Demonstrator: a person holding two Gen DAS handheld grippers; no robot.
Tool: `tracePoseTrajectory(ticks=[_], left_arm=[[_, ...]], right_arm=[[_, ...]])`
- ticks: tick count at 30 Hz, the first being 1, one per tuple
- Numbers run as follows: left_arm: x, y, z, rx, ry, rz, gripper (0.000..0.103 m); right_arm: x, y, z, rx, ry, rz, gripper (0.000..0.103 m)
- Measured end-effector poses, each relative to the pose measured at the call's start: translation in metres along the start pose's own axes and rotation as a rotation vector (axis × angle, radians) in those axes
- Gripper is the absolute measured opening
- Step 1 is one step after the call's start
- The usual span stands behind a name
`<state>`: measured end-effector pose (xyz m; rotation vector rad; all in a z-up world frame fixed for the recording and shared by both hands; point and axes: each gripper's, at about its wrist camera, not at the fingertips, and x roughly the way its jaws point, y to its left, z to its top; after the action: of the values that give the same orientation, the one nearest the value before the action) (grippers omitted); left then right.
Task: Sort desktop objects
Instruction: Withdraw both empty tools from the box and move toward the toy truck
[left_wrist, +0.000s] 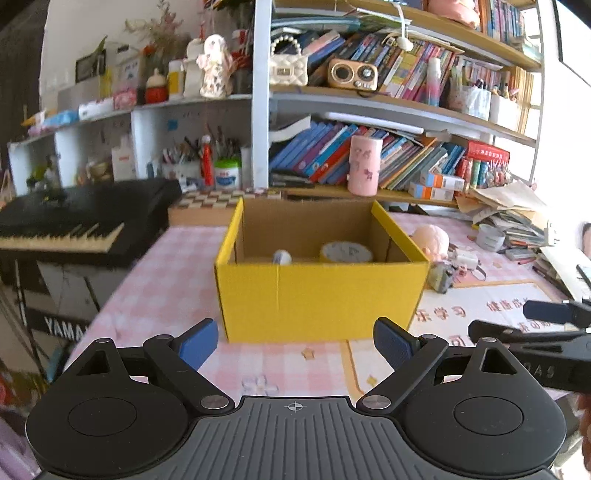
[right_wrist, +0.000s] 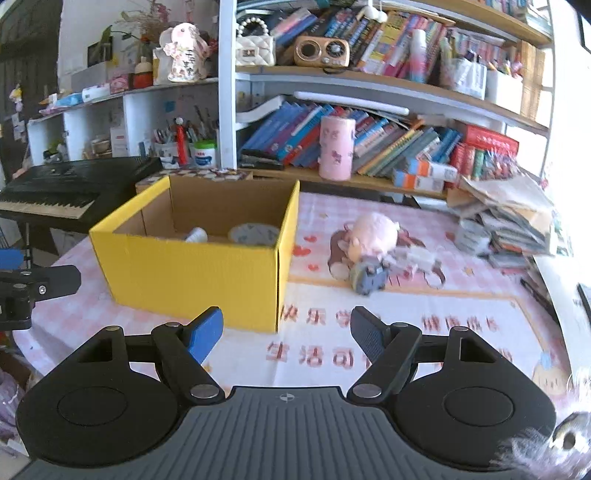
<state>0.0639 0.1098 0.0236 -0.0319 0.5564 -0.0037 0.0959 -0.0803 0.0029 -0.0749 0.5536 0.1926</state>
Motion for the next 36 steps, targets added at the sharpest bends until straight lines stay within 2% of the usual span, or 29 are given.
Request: tracePoseTrajectory(ticks=[5, 17, 23, 26, 36], left_arm=[[-0.004, -0.009, -0.013, 0.024, 0.026, -0.018, 0.094], [-0.001, -0.037, -0.025, 0.094, 0.071, -0.101, 0.094], [0.008, -0.056, -0.024, 0.139, 0.091, -0.141, 0.094], [0.012, -0.068, -0.022, 0.158, 0.093, -0.159, 0.094], [0.034, -0.108, -0.014, 0.192, 0.109, -0.185, 0.094]], right_arm=[[-0.011, 0.005, -0.019, 0.006, 0.031, -0.018, 0.074], [-0.027, 0.004, -0.039, -0.016, 0.062, -0.062, 0.074], [-0.024, -0.01, -0.042, 0.002, 0.085, -0.086, 0.075], [-0.022, -0.018, -0.042, 0.003, 0.088, -0.111, 0.079], [-0.007, -0.061, -0.036, 0.023, 0.116, -0.143, 0.08]])
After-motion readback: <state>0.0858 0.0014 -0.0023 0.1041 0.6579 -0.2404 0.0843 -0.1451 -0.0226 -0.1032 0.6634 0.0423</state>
